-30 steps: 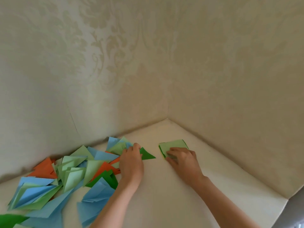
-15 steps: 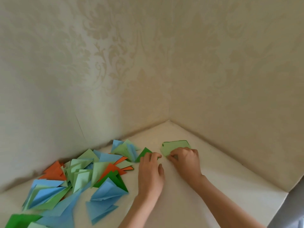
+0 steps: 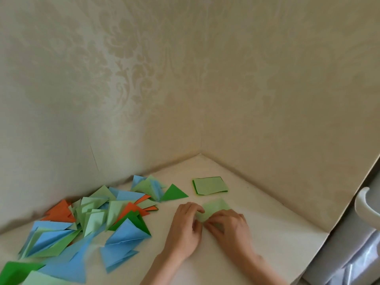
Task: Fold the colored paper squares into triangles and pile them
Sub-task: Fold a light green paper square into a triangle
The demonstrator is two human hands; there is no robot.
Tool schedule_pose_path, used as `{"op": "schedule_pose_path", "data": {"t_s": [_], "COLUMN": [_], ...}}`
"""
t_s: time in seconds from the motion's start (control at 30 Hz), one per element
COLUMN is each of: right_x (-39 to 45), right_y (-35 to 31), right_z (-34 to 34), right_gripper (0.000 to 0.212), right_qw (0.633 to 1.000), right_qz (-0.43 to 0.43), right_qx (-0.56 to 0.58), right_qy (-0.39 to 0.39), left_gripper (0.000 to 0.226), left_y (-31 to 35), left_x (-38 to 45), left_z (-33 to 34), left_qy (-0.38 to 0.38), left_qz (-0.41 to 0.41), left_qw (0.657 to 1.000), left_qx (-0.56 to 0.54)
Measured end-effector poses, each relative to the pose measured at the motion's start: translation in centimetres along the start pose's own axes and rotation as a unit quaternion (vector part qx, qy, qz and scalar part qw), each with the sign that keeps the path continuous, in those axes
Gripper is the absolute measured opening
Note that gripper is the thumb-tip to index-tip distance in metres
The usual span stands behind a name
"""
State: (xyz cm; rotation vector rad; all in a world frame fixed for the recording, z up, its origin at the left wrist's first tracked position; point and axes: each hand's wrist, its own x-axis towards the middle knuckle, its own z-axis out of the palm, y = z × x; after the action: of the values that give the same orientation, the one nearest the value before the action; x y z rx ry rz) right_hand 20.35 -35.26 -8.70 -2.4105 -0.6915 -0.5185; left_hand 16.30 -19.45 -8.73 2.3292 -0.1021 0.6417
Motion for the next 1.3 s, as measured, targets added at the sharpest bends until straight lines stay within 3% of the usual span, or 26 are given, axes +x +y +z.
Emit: {"op": "schedule_pose_path", "data": {"t_s": [0.13, 0.3, 0.7, 0.97, 1.1, 1.2, 1.3], "right_x": [-0.4, 0.1, 0.2, 1.2, 0.4, -0.2, 0.2], "right_y": [0.0, 0.2, -0.2, 0.4, 0.2, 0.1, -0.3], "right_z": [0.2, 0.0, 0.0, -1.0, -1.2, -0.7, -1.1], "right_gripper": [0.029, 0.004, 0.028, 0.038, 0.010, 0.017, 0.003], "right_qw": [0.999, 0.991, 0.985, 0.975, 0.983, 0.991, 0.991], "right_qz": [0.020, 0.063, 0.103, 0.106, 0.078, 0.050, 0.050], "right_qx": [0.046, 0.113, 0.132, 0.138, 0.125, 0.089, 0.067], "right_qy": [-0.017, -0.029, -0.041, -0.140, -0.113, -0.089, -0.105], "left_gripper": [0.032, 0.015, 0.023, 0.029, 0.034, 0.040, 0.043], "left_y": [-0.1, -0.3, -0.6, -0.5, -0.3, -0.1, -0.1], "left_x": [0.0, 0.3, 0.6, 0.6, 0.5, 0.5, 0.3], "left_z": [0.0, 0.3, 0.7, 0.5, -0.2, -0.7, -0.6], "left_qy": [-0.029, -0.010, -0.025, -0.027, -0.040, -0.054, -0.051], "left_qz": [-0.032, -0.042, 0.003, -0.032, -0.066, -0.086, -0.063], "left_qw": [0.999, 0.999, 0.999, 0.999, 0.996, 0.993, 0.996], "left_qx": [-0.022, -0.023, 0.027, -0.002, -0.051, -0.068, -0.043]}}
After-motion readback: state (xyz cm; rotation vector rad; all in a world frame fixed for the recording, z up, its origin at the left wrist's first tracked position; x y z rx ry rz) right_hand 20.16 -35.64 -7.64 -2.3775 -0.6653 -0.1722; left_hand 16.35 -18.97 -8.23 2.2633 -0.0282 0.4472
